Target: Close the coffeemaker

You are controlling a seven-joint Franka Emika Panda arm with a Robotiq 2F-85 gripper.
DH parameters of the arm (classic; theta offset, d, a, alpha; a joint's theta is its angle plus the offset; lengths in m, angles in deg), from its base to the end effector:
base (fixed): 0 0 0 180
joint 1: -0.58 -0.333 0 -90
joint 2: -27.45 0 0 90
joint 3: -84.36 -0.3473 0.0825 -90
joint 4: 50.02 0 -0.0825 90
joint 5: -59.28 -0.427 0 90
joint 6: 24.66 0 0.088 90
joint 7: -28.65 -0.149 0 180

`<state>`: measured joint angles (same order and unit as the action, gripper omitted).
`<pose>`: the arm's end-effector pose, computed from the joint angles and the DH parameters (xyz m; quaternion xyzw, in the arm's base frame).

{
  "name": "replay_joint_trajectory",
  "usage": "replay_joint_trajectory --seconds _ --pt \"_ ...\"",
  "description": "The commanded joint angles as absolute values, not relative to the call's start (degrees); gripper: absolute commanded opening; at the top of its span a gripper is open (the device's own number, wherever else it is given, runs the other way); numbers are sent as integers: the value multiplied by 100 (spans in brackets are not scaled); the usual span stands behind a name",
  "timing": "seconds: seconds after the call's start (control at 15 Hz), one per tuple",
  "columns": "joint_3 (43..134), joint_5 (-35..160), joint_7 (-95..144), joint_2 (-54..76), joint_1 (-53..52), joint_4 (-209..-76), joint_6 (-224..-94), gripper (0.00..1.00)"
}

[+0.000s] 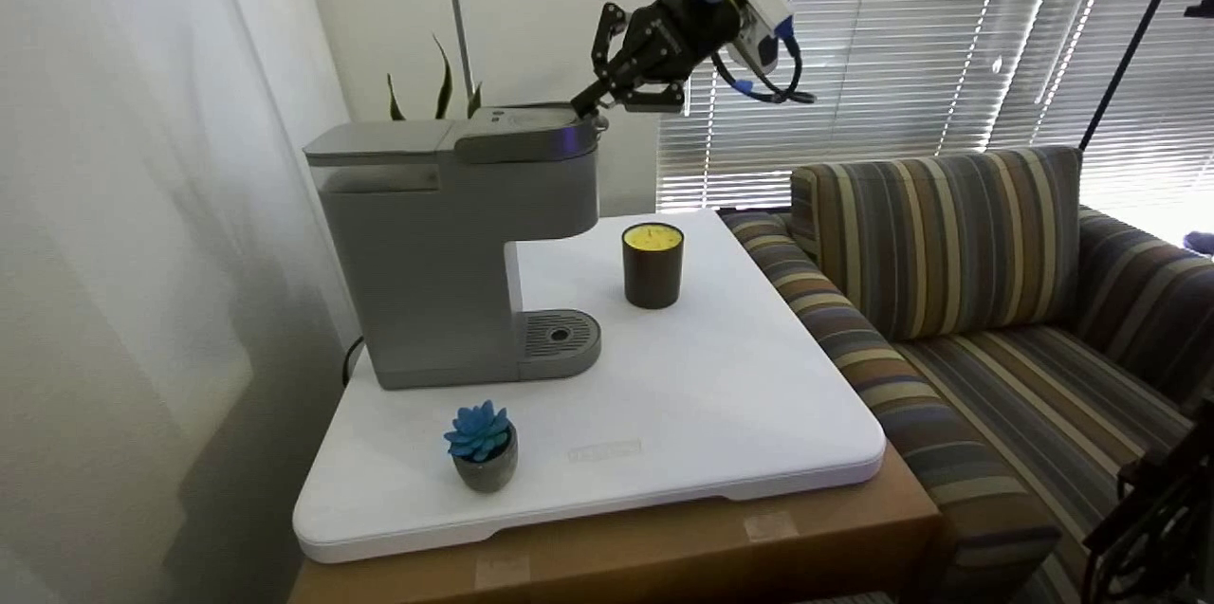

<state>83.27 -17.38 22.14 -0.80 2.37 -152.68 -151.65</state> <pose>0.7255 0.0544 0.2670 -0.7553 0.4390 0.0526 0.4838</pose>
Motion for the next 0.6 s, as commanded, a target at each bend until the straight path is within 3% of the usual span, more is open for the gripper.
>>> replay_joint_trajectory --seconds 0.0,0.53 --pt "8567 -1120 2067 -178 51 -15354 -15384 0" --pt "8462 1104 1631 473 -622 -15139 -16084 0"
